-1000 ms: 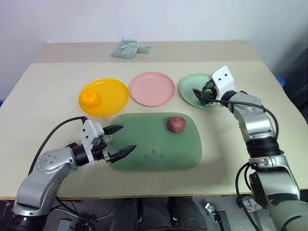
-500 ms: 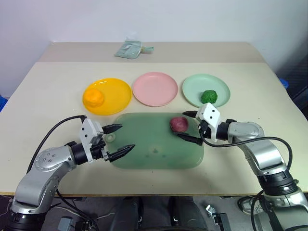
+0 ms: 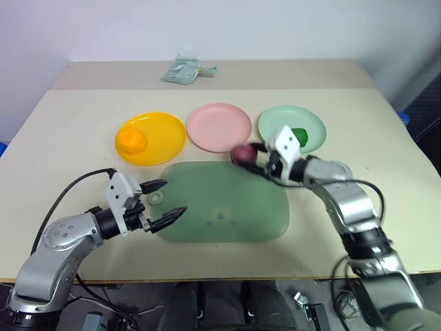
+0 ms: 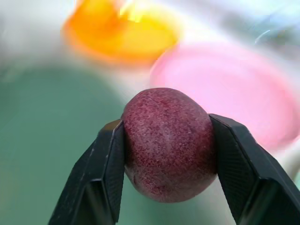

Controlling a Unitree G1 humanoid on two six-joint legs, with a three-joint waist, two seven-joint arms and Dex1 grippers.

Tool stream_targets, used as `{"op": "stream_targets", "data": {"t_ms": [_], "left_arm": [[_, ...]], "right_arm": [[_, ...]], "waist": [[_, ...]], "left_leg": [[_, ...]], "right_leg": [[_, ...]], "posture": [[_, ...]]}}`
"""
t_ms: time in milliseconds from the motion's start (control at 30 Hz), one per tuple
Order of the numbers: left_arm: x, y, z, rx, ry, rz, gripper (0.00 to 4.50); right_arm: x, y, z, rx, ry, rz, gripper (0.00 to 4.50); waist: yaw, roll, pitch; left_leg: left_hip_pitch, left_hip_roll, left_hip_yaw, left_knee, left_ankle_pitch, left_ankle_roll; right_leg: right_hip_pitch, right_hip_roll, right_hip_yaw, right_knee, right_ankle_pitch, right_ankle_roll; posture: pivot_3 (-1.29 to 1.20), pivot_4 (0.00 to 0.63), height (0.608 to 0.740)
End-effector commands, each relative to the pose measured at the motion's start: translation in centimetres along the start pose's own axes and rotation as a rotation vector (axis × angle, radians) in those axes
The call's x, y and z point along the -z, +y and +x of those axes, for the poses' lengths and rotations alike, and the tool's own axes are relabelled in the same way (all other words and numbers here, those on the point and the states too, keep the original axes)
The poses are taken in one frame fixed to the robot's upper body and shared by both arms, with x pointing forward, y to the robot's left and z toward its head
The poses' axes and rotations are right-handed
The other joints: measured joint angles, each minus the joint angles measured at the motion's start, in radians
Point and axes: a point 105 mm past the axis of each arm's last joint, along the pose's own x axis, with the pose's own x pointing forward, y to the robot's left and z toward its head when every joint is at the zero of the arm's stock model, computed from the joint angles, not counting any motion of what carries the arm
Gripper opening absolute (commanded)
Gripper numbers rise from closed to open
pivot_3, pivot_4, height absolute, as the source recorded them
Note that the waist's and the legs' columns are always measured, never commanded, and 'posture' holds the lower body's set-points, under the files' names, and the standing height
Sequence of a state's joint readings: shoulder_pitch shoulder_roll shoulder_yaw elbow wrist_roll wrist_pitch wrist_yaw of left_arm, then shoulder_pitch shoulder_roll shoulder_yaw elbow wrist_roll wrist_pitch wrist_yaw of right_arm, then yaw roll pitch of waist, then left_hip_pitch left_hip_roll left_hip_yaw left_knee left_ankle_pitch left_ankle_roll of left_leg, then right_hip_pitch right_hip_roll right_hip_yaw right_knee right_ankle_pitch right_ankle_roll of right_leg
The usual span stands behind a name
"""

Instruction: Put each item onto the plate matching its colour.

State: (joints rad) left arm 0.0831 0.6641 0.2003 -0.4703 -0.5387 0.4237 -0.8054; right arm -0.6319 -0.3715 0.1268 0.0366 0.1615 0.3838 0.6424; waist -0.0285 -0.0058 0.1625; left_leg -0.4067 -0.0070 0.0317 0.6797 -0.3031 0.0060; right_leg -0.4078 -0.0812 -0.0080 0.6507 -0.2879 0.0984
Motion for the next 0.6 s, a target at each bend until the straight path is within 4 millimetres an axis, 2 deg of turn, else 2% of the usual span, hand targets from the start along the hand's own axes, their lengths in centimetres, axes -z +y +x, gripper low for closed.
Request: {"op": "stream_targets", "data": {"t_ms": [33, 133, 233, 300, 333, 400, 533, 600], "left_arm": [[-1.5, 1.0, -0.5, -0.085, -0.067, 0.013, 4.5], [-1.6, 0.7, -0.5, -0.107, -0.075, 0.01, 4.5], [-1.4, 0.4, -0.8, -0.115, -0.064, 0.012, 4.5], [-1.3, 0.3, -0.9, -0.124, -0.06, 0.013, 4.5], [-1.4, 0.2, -0.9, -0.13, -0.062, 0.011, 4.5], [-1.4, 0.0, -0.9, -0.141, -0.069, 0.008, 4.5], [-1.2, 0.0, -1.2, -0.172, -0.067, 0.004, 4.5], [-0.7, 1.2, -2.3, -0.238, -0.05, 0.017, 4.5]], "right_arm": [[0.1, -2.4, 2.8, 0.174, 0.023, -0.008, 2.1], [0.7, -2.8, 5.1, 0.217, 0.042, 0.008, 2.1], [0.9, -3.1, 6.2, 0.231, 0.046, 0.014, 2.1], [0.8, -3.3, 6.3, 0.227, 0.031, 0.014, 3.14], [0.5, -3.4, 6.2, 0.226, 0.008, 0.014, 3.47], [-0.2, -3.4, 5.7, 0.213, -0.037, -0.014, 4.47], [-1.0, -3.1, 4.0, 0.165, -0.102, -0.078, 4.47], [-0.8, -3.0, 0.1, 0.083, -0.131, -0.106, 4.47]], "waist": [[0.002, 0.0, 0.0], [0.007, 0.0, 0.0], [0.007, 0.0, 0.0], [0.007, 0.0, 0.0], [0.006, 0.0, 0.0], [0.004, 0.0, 0.0], [0.005, 0.0, 0.0], [0.012, 0.0, 0.0]], "left_leg": [[0.0, 0.0, 0.0, 0.0, 0.0, 0.0], [-0.001, -0.001, 0.0, 0.0, 0.0, 0.0], [-0.002, -0.001, 0.001, 0.0, 0.0, 0.0], [-0.002, -0.001, 0.001, 0.0, 0.0, 0.0], [-0.002, -0.001, 0.001, 0.001, 0.0, 0.0], [-0.002, -0.001, 0.001, 0.001, 0.0, 0.0], [-0.002, -0.001, 0.001, 0.0, 0.0, 0.0], [-0.002, -0.001, 0.001, 0.0, 0.0, 0.0]], "right_leg": [[0.0, 0.0, 0.0, 0.0, 0.0, 0.0], [0.0, 0.0, 0.0, -0.001, 0.0, 0.0], [-0.001, 0.0, 0.0, -0.001, 0.0, 0.0], [-0.001, 0.0, 0.0, -0.001, 0.0, 0.0], [-0.001, 0.0, 0.0, -0.001, 0.0, 0.0], [-0.001, 0.0, 0.0, -0.001, 0.0, 0.0], [-0.001, 0.0, 0.0, -0.001, 0.0, 0.0], [-0.001, 0.0, 0.0, -0.001, 0.0, 0.0]], "posture": [[0.0, 0.15, 0.74], [0.0, 0.15, 0.74], [0.0, 0.15, 0.74], [0.0, 0.15, 0.74], [0.0, 0.15, 0.74], [0.0, 0.15, 0.74], [0.0, 0.15, 0.74], [0.0, 0.15, 0.74]]}}
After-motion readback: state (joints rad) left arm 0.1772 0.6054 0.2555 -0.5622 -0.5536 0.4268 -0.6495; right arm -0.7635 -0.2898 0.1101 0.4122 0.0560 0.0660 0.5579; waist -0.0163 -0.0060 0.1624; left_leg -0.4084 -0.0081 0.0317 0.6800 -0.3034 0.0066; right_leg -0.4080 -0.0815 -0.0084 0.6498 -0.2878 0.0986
